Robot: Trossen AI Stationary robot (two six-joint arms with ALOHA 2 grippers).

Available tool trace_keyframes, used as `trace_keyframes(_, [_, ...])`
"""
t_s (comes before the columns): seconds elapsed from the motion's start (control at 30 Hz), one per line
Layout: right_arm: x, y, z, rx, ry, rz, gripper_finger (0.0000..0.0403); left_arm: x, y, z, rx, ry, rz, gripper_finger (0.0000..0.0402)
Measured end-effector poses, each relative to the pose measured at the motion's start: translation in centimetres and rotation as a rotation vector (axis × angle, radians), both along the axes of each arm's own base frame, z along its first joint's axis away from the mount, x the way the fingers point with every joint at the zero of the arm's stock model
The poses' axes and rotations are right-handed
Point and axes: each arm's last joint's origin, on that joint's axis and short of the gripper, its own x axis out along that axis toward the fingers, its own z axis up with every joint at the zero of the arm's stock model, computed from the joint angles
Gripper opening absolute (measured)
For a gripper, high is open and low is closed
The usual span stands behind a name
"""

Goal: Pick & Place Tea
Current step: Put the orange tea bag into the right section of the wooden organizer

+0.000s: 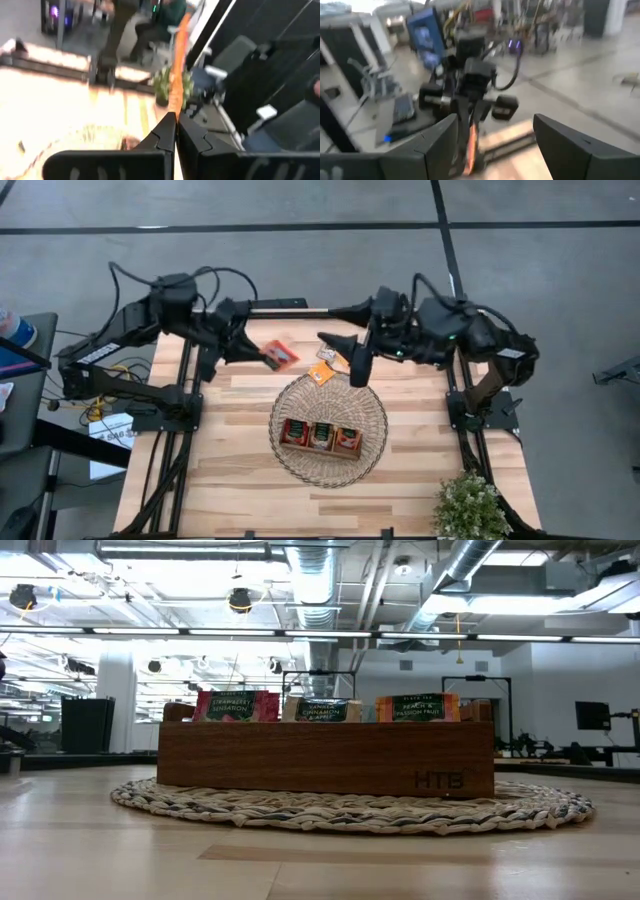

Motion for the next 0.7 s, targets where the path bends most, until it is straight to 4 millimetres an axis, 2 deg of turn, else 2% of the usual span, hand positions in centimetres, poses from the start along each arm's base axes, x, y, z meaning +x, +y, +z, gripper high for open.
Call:
trace_keyframes(0.27, [1.6, -1.6, -3.1, 0.117, 0.218, 0.070, 0.0253, 1.2, -0.3, -2.5, -0.015, 0.204, -0.072, 0.0000])
trace_keyframes(0.47, [2.3, -3.6, -3.7, 0.245, 0.253, 0.156, 0.0253, 2.2, -1.0, -3.9, 0.000, 0.319, -0.116, 0.0000])
trace_keyframes(0.7, [5.8, -4.9, -6.9, 0.331, 0.377, 0.245, 0.0253, 2.9, -1.1, -4.4, 0.086, 0.347, -0.044, 0.0000])
